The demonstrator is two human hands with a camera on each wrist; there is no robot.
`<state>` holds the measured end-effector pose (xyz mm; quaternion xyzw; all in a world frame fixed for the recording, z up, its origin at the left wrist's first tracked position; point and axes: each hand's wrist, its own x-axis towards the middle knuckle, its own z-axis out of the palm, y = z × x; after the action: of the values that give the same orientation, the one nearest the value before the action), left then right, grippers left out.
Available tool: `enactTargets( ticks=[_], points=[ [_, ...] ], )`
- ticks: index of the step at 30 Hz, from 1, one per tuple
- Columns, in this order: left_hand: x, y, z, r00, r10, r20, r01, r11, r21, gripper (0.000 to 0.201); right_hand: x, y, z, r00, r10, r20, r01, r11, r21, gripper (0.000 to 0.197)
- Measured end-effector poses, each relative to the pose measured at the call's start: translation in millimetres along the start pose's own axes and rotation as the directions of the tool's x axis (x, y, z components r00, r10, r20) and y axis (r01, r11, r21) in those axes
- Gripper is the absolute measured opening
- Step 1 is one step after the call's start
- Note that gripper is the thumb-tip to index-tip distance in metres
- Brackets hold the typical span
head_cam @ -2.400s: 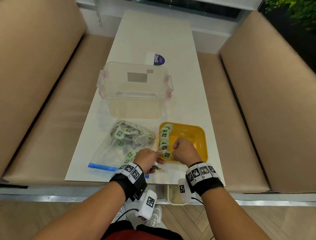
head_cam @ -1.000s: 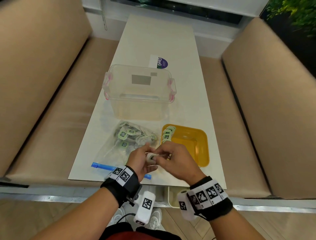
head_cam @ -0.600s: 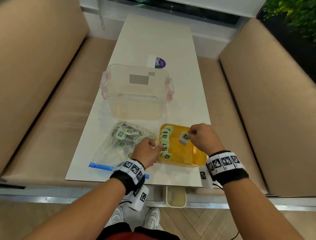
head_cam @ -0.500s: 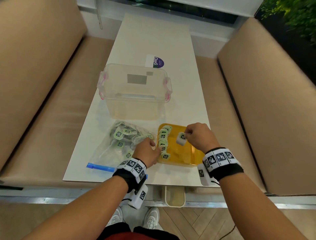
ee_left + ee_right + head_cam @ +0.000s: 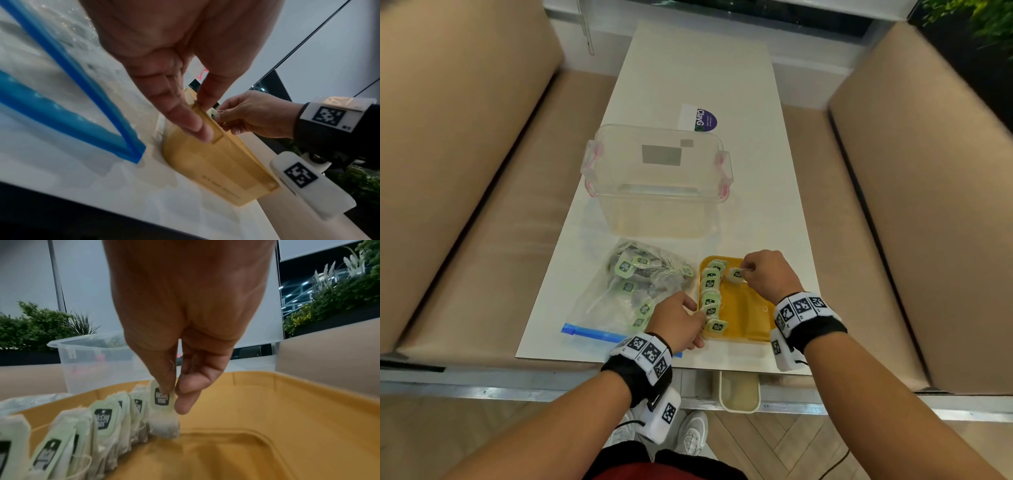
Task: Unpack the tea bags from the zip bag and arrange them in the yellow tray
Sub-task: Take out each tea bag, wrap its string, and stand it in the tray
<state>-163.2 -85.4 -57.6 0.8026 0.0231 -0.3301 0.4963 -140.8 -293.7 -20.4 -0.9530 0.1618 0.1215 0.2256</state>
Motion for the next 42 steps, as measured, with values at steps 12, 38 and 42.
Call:
enactTargets(
  ticks=[12,38,42],
  points=[
    [-3,-6,2,0.999,-0.02,0.025,0.021,0.998,-0.056,0.016,8,-13,13,0.996,0.076,-0.057,-0.083,0.987,-0.138,0.022],
    [-2,-7,0,0.998,-0.047,0.052,0.053,0.99,-0.129,0.018,6,-26,15,0.923,0.261,0.281,-0.309,0.941,0.14,0.027],
    [-4,-6,0,0.998,-0.047,0.044,0.053,0.99,-0.133,0.018,1,-28,16,0.911,0.229,0.344,-0.33,0.905,0.27,0.035]
  ],
)
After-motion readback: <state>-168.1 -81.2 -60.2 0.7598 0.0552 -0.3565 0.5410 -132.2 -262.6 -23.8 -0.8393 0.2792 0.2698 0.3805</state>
